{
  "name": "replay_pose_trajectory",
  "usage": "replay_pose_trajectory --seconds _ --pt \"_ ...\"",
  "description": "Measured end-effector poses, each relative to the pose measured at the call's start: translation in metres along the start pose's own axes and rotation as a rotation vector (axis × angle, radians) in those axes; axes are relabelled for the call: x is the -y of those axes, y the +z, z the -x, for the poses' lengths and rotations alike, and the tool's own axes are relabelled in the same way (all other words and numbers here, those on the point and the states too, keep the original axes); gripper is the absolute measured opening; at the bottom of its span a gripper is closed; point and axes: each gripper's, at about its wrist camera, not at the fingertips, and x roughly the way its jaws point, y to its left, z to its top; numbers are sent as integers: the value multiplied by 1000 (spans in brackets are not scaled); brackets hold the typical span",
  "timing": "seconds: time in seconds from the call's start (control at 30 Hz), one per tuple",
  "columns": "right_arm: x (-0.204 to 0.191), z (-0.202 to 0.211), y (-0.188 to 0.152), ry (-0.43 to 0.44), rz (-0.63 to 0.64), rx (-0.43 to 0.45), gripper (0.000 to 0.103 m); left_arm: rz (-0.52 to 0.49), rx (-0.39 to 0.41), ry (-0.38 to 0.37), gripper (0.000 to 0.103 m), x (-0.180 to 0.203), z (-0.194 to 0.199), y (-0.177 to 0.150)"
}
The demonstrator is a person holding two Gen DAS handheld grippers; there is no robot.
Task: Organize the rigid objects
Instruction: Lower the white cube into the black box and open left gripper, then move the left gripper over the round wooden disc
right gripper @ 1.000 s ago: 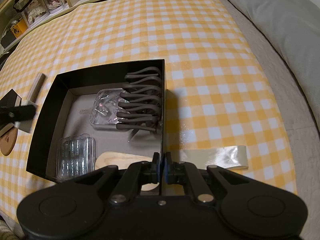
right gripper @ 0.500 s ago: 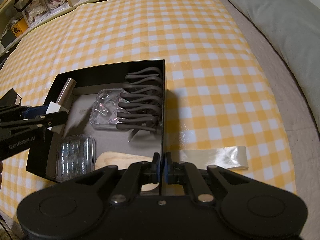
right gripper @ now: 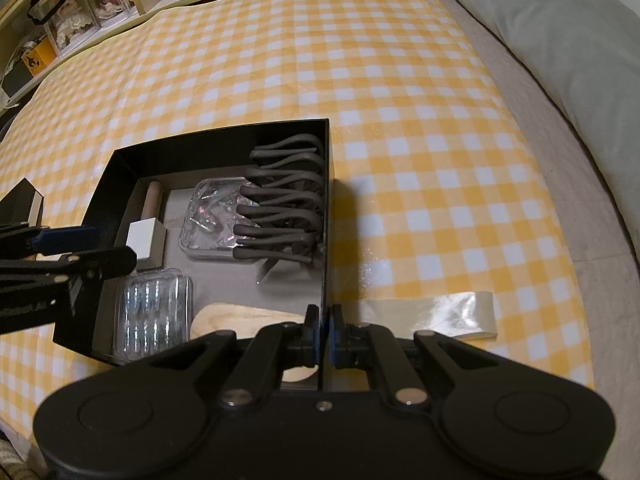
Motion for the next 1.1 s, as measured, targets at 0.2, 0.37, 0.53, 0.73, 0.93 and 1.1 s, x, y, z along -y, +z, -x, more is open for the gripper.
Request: replay_pose_trajectory --seconds 0.2,0.37,0.53,0.73,0.93,1.1 --pt "0 0 0 0 0 0 5 -3 12 -14 90 9 12 0" --pt "0 0 0 0 0 0 5 -15 28 -21 100 13 21 1" --pt "0 0 0 0 1 0 5 -27 46 -29 103 18 31 1" --pt "1 0 1 2 -2 1 5 -53 92 -47 103 26 55 10" --pt "3 1 2 6 -13 0 5 -28 220 -47 103 16 100 27" --pt "4 1 2 -6 -19 4 5 -31 284 -13 103 -7 119 34"
